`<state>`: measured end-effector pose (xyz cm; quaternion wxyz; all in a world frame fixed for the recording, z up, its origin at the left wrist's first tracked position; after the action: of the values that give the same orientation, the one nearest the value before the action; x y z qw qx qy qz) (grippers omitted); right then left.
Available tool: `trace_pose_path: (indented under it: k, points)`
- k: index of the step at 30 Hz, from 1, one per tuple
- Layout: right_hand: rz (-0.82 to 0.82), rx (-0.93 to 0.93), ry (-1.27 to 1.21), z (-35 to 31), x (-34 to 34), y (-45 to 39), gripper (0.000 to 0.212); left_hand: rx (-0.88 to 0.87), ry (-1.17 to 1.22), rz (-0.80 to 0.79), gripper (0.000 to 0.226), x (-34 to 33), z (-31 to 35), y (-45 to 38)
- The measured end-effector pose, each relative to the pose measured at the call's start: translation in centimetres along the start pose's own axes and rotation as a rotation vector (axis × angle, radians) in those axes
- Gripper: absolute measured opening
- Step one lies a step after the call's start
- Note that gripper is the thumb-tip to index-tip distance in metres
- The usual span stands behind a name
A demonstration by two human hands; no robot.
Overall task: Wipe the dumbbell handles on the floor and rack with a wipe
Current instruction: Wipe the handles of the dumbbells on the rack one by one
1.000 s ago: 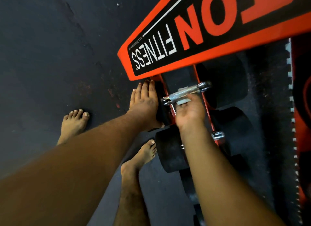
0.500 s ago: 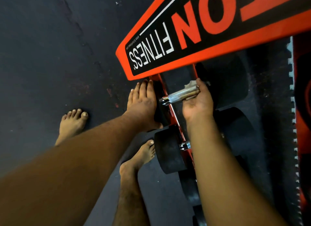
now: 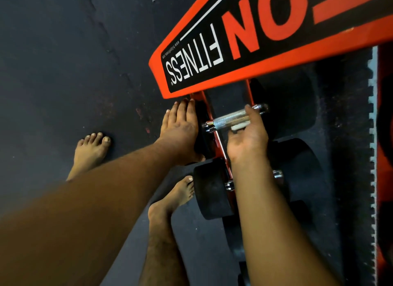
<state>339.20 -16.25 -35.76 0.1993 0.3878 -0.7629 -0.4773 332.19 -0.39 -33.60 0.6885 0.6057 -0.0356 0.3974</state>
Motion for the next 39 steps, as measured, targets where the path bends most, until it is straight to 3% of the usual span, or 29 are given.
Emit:
trace_pose_path:
  k: [5,9,13,17,24,29,33,36,39]
  points:
    - [-0.053,-0.065,0.034,0.9,-0.8,-0.6,0.01,0.005,0.01,0.011,0.149,0.1,-0.1,0.0]
    - [-0.035,-0.025,0.045,1.8,0.9,0.0,0.039,0.008,-0.005,0.019,0.149,0.1,0.0,0.1]
    - [-0.064,-0.106,0.016,2.2,-0.8,-1.4,0.016,0.022,-0.006,0.023,0.15,0.2,-0.1,0.2]
    - [-0.067,-0.09,0.095,3.6,1.4,-0.2,0.041,0.031,-0.003,0.031,0.15,0.1,-0.1,0.2]
    - [-0.141,-0.15,0.025,3.3,-0.1,-2.4,0.024,0.038,-0.007,0.063,0.157,0.0,-0.3,0.1]
    - [-0.224,-0.168,0.246,4.8,1.3,-1.3,0.051,0.031,0.0,0.066,0.155,0.1,-0.1,0.3]
    - [-0.28,-0.083,0.077,1.5,0.6,-2.5,0.04,0.017,0.016,0.065,0.154,0.1,-0.3,0.3]
    - [-0.234,-0.049,0.263,2.8,1.9,-1.1,0.028,0.013,0.012,0.065,0.154,0.3,-0.2,0.4]
    - [-0.153,0.017,0.363,4.0,4.0,0.9,0.029,0.011,0.018,0.059,0.154,0.3,-0.3,0.4]
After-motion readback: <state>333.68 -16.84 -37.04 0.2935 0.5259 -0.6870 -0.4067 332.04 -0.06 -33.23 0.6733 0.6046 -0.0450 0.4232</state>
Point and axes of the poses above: each hand's wrist, its own y-axis away from the middle knuckle, its own x-axis out of the back of the hand, z = x × y, the point moved 10 cm from there along -y, towards the middle knuckle, and after that the axes turned 15 degrees about -y, right-handed, at the moved point
